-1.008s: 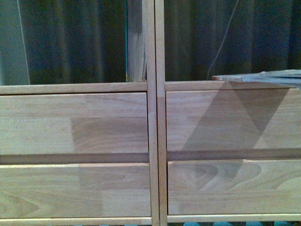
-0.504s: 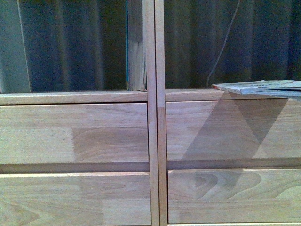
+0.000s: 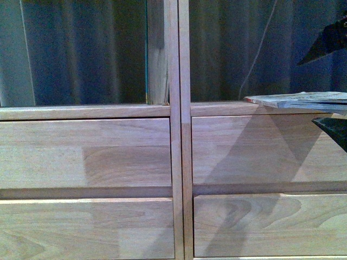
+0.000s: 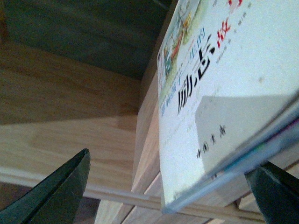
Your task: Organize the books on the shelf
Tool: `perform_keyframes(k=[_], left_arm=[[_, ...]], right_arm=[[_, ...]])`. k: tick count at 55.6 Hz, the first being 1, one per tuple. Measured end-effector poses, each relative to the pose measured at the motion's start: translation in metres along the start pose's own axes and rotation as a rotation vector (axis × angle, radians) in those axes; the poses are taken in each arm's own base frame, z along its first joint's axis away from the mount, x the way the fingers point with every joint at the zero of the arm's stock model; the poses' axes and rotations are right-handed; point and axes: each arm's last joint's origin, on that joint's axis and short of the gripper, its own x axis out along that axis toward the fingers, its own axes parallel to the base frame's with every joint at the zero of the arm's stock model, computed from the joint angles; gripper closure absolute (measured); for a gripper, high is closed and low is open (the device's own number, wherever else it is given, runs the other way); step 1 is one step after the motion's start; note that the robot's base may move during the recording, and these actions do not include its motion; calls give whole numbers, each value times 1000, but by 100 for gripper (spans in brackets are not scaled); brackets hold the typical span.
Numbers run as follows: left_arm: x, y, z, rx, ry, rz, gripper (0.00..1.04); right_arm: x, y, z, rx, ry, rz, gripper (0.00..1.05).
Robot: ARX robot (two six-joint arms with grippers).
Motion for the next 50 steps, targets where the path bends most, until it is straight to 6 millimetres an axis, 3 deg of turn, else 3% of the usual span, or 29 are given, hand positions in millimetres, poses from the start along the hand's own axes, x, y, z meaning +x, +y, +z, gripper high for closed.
perform_keyframes(k=[20,29,47,50], left_arm=[[0,0,0,0,0,0,7],[0,0,0,0,0,0,7],[0,0,0,0,0,0,7],[0,0,0,0,0,0,7]], right_arm=[[25,-1,15,67,-72,-42,11],[26,-2,15,61,-100,-57,34],[23,-7,14,58,-91,-34,92],[20,-11,13,64,-84,-29,97]])
